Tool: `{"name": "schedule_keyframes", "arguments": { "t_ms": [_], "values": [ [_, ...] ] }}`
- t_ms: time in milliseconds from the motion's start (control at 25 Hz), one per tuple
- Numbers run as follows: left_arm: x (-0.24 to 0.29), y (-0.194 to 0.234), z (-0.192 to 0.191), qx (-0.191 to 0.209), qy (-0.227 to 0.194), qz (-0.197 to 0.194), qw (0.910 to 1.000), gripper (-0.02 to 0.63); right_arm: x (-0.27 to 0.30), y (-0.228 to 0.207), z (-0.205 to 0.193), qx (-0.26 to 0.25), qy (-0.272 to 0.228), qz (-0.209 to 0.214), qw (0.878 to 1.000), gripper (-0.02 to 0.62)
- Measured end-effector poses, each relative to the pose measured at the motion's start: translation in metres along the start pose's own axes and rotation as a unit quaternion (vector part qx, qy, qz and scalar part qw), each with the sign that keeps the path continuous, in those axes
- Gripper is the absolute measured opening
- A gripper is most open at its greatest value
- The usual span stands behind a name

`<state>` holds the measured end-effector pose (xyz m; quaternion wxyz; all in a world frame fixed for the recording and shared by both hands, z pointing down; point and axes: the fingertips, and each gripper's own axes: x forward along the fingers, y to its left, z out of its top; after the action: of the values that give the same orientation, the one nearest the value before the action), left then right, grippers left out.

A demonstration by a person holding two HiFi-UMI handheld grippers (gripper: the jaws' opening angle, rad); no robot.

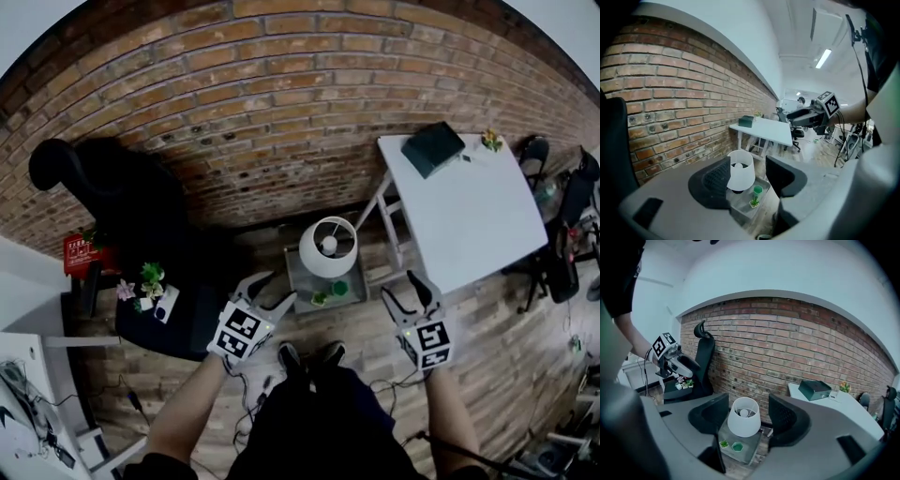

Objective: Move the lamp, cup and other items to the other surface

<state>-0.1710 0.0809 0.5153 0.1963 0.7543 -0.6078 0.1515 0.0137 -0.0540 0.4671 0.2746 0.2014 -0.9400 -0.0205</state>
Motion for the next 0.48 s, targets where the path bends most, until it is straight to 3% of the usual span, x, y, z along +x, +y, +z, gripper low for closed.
{"name": "schedule_keyframes", "arguments": {
  "t_ms": [480],
  "values": [
    [0.073, 0.02, -0.029, 0.029, 0.089, -0.013, 0.9956, 0.232, 0.067, -0.014, -0.06, 0.055, 0.0, 0.097, 0.994, 0.276]
  ]
}}
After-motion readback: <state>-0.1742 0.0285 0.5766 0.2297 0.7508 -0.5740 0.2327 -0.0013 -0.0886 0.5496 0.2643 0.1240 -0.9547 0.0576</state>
